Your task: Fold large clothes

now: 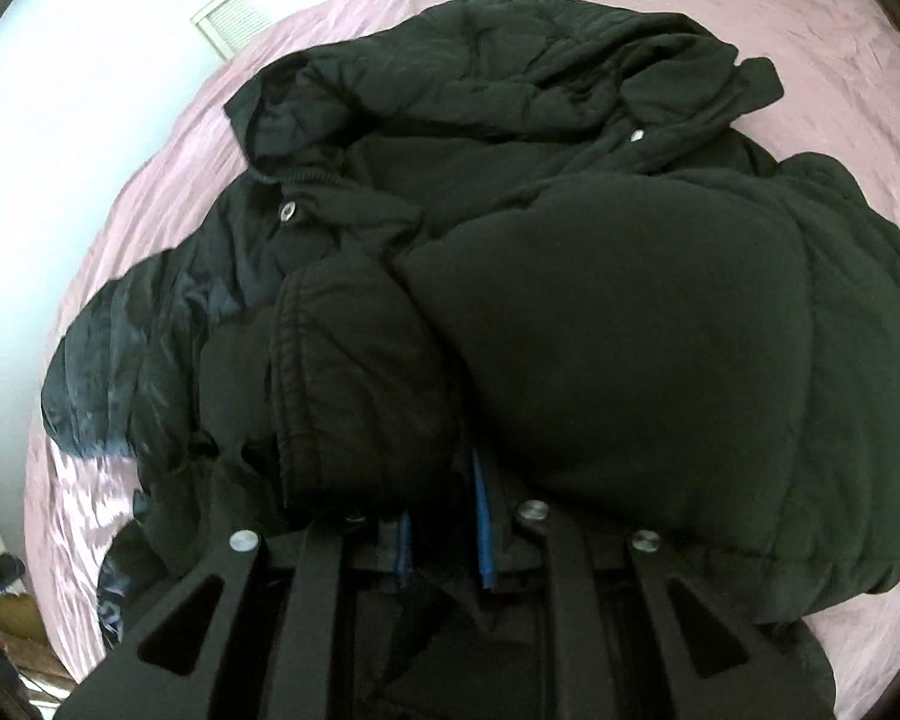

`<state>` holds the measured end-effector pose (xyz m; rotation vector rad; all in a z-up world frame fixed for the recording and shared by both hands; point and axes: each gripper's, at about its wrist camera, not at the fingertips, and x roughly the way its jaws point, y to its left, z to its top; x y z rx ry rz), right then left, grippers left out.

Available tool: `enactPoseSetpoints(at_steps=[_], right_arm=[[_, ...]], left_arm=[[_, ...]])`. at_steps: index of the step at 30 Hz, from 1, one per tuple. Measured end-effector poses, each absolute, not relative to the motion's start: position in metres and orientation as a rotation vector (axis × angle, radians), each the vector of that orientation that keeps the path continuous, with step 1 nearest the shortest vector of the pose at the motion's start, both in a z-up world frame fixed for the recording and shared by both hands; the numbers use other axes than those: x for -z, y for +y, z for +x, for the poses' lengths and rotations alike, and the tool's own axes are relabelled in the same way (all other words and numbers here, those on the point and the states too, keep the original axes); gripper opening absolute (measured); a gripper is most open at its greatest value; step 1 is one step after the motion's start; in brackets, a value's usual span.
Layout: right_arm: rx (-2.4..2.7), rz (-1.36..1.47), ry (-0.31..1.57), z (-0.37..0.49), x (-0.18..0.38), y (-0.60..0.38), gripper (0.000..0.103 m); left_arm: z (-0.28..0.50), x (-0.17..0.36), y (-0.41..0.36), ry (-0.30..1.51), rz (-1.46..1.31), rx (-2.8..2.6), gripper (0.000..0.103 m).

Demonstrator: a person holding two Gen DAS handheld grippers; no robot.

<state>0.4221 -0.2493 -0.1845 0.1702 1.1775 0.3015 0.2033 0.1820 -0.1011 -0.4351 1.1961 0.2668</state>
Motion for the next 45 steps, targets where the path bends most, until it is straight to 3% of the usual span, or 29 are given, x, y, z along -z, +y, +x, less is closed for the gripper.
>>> enactPoseSetpoints(at_steps=[16,30,37,45], right_arm=[[-0.376,0.091,1.204,0.402,0.203,-0.232,0.020],[-0.527,0.053,1.150,0.374,0.169,-0.234,0.056],[-0.596,0.056,1.091,0.352,0.129,-0.256,0.058],[-0.355,0.069,1.026,0.381,0.113,-0.347,0.058]], left_arm=[[0.209,0.120,0.164,1.218,-0.426,-0.243,0.098],[0.233,0.108,0.103,1.177,-0.345,-0.160,0.098],[0.254,0.114,0.047,1.186,-0.278,-0.058,0.098],[0.297,0.123,-0.025,1.155,-0.263,0.073,0.097]])
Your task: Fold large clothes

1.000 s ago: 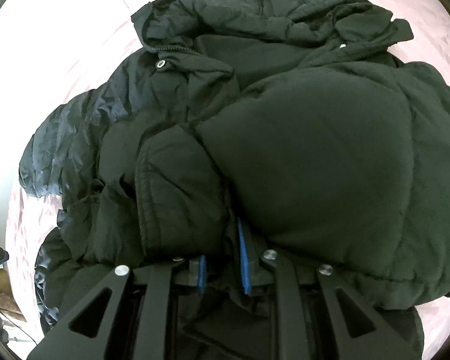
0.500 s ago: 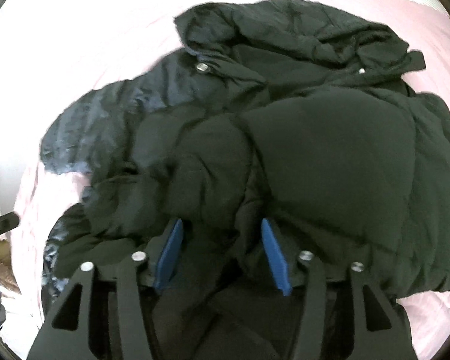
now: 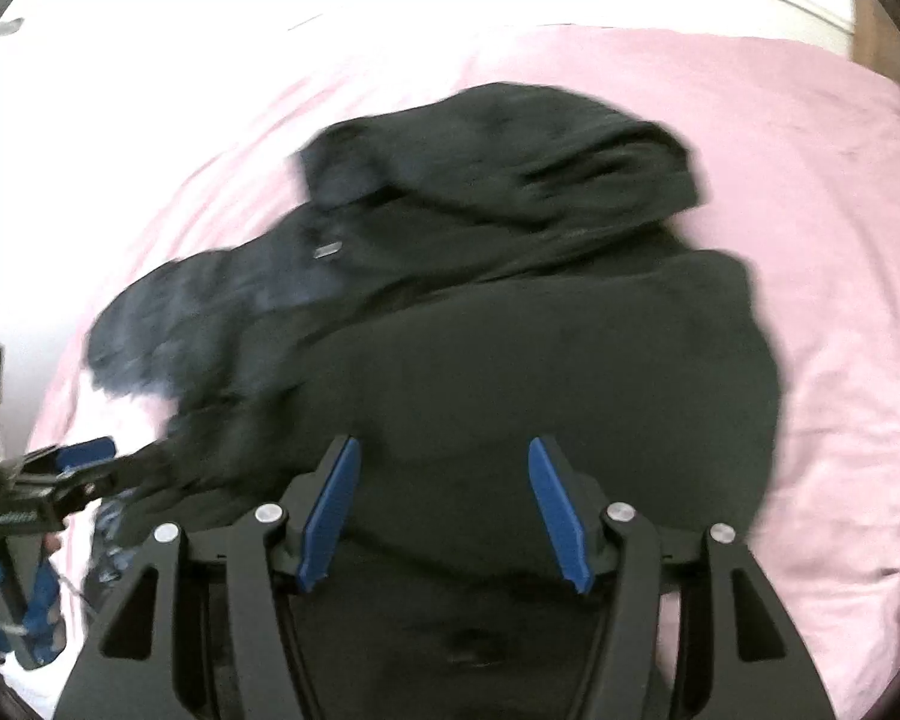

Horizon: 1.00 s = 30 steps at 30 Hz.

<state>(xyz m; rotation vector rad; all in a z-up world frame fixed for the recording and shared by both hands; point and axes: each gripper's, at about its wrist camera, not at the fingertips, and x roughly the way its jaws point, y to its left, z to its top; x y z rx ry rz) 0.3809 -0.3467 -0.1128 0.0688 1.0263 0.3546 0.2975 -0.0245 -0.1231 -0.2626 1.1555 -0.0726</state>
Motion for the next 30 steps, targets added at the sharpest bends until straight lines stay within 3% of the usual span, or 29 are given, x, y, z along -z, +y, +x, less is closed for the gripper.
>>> enactPoseSetpoints(at_steps=[10,14,22,30], right_arm=[[-0.238,0.075,1.058,0.438,0.155,-0.380,0.058],[-0.227,0.087,1.088,0.447,0.178,-0.377,0.058],[-0.203,0.087,1.165,0.459,0.222,-0.374,0.063],[-0.210,0.123,1.089,0.431,0.176,-0.386,0.063]], left_arm=[[0.386,0.140,-0.125,1.075,-0.201,0.201,0.097],[0.412,0.174,-0.149,1.134,-0.154,0.198,0.092],[0.426,0.227,-0.163,1.214,-0.078,0.149,0.094],[0.397,0.182,-0.165,1.101,-0.051,0.142,0.094]])
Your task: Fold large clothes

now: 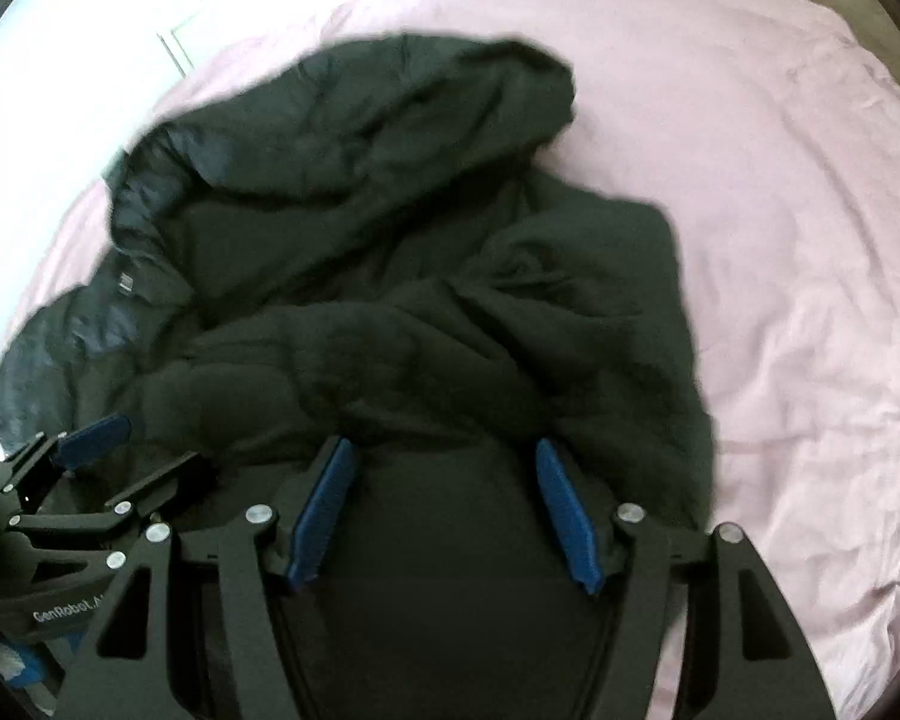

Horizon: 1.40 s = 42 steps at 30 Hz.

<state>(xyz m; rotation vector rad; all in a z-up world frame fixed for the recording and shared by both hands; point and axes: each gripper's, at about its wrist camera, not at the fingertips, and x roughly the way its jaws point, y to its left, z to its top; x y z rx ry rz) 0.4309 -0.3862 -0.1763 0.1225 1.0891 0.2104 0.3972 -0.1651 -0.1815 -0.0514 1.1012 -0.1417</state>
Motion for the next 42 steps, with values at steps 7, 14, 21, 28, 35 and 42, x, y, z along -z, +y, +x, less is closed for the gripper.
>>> enactPoseSetpoints(at_steps=[7,14,21,28,35,42], right_arm=[[-0.199,0.125,1.113,0.399,0.178,-0.398,0.063],[-0.170,0.100,1.195,0.409,0.230,-0.385,0.068],[-0.149,0.085,1.195,0.405,0.215,-0.385,0.068],[-0.132,0.097,1.118,0.373,0.166,-0.375,0.068],[-0.159,0.121,1.091,0.342,0.127,-0.343,0.068],[-0.153,0.158,1.107,0.324,0.118,-0.308,0.068]], left_arm=[[0.377,0.188,-0.172,1.136,-0.084,0.185,0.094],[0.382,0.235,-0.173,1.213,-0.055,0.138,0.096],[0.379,0.211,-0.165,1.198,-0.079,0.156,0.096],[0.355,0.162,-0.111,1.133,-0.218,0.164,0.096],[0.331,0.142,-0.011,1.093,-0.446,0.118,0.096],[0.291,0.150,0.113,1.069,-0.606,-0.006,0.096]])
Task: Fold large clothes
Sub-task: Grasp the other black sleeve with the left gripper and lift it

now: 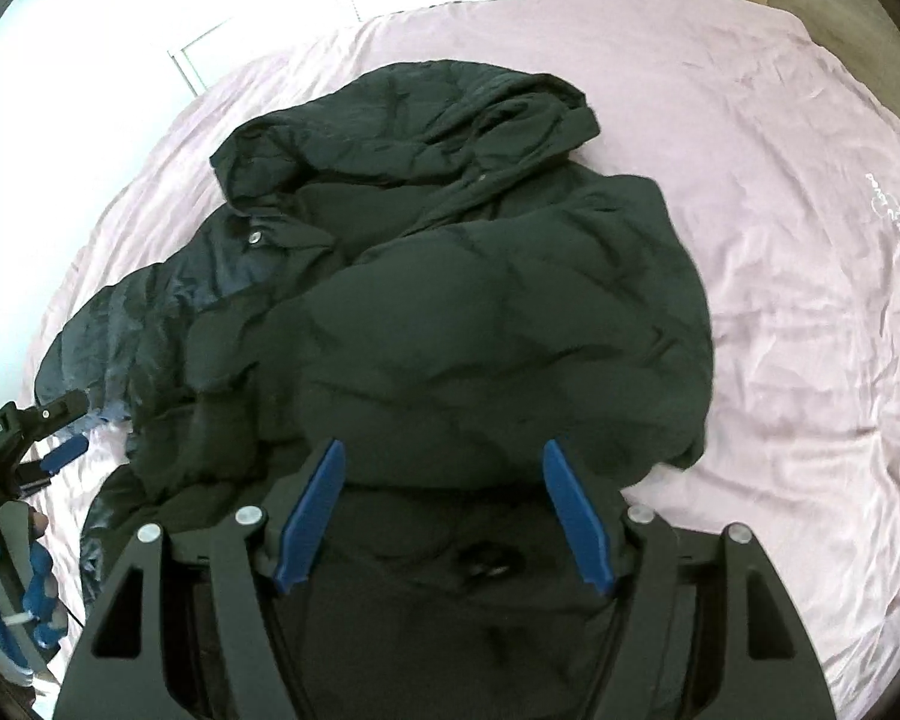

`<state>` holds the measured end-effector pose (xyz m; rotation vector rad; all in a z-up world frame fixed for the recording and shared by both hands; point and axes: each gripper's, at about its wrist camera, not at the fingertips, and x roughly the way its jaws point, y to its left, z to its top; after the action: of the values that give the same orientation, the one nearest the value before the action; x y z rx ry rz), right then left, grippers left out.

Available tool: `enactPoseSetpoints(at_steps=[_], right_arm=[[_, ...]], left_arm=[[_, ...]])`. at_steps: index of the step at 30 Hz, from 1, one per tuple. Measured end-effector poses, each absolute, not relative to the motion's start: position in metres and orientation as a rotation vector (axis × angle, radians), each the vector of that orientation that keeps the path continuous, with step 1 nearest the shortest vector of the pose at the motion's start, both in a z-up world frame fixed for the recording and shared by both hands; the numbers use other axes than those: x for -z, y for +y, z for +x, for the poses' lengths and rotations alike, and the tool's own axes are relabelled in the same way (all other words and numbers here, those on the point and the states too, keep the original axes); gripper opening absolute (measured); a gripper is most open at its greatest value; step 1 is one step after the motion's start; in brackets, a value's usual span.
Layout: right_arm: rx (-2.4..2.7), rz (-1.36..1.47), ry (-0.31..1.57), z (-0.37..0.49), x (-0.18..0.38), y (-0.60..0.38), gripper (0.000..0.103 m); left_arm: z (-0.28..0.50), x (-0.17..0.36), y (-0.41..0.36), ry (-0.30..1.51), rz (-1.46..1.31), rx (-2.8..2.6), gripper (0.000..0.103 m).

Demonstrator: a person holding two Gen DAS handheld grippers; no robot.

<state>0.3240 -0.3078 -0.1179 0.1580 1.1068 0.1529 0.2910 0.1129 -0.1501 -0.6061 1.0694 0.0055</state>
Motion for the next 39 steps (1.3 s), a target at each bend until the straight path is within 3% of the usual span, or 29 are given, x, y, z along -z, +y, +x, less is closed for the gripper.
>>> enactPoseSetpoints(at_steps=[13,26,33,37,39], right_arm=[[-0.140,0.148,1.149,0.313,0.112,-0.245,0.068],[-0.085,0.108,1.176,0.304,0.110,-0.231,0.068],[-0.058,0.110,1.181,0.301,0.108,-0.231,0.068],[-0.055,0.108,1.177,0.299,0.103,-0.231,0.068],[-0.052,0.116,1.176,0.298,0.102,-0.232,0.068]], left_arm=[[0.244,0.209,0.336,0.894,-1.015,-0.280,0.096],[0.264,0.249,0.382,0.783,-1.205,-0.174,0.096],[0.273,0.247,0.410,0.723,-1.254,-0.158,0.081],[0.275,0.246,0.429,0.668,-1.327,-0.146,0.080],[0.281,0.245,0.432,0.659,-1.351,-0.118,0.070]])
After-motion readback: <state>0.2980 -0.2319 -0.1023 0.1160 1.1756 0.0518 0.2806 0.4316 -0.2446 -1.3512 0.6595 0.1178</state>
